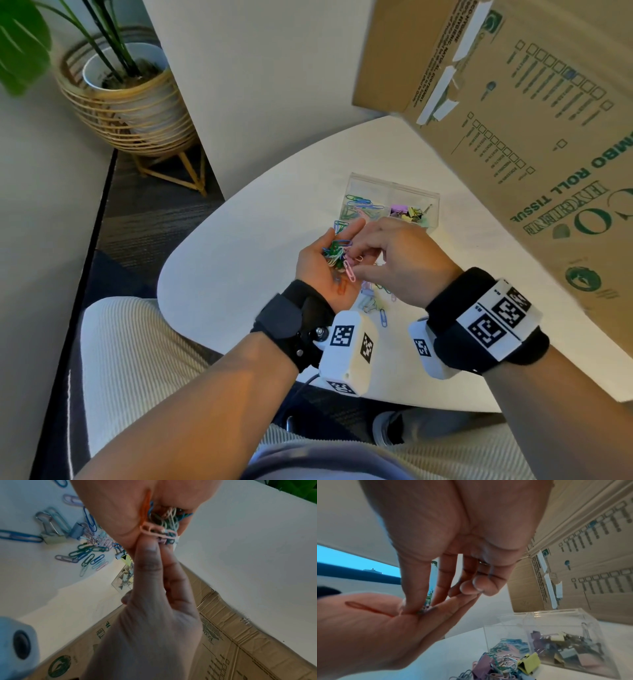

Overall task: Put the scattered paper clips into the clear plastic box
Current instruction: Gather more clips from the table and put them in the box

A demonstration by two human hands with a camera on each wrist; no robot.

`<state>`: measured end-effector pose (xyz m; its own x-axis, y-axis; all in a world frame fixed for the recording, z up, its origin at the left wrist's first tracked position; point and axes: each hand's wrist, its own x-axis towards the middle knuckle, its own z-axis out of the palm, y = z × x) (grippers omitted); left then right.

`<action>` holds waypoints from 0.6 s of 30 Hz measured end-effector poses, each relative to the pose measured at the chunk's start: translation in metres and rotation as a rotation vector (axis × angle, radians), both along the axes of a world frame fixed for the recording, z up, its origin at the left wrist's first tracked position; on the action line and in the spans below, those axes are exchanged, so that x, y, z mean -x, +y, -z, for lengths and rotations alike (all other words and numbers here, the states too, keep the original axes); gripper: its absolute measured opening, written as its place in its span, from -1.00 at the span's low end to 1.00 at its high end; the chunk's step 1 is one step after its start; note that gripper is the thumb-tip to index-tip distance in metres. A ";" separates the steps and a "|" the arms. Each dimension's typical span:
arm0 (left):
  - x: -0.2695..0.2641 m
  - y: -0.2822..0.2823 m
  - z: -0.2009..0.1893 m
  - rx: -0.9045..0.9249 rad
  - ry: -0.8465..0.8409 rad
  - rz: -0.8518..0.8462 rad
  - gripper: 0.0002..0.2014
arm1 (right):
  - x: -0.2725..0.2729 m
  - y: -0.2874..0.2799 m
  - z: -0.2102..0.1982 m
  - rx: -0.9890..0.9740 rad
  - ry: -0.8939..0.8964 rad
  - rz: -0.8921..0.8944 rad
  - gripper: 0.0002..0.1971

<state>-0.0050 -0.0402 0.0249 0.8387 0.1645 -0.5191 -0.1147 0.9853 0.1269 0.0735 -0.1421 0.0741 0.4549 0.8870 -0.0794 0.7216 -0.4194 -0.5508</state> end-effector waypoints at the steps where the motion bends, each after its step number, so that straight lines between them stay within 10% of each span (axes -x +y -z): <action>1: -0.001 -0.001 -0.002 -0.004 -0.001 -0.002 -0.53 | 0.001 0.001 0.000 0.018 -0.023 0.007 -0.81; 18: -0.005 -0.003 0.002 -0.016 0.036 0.013 -0.58 | -0.003 0.000 -0.007 -0.076 0.181 0.112 -0.92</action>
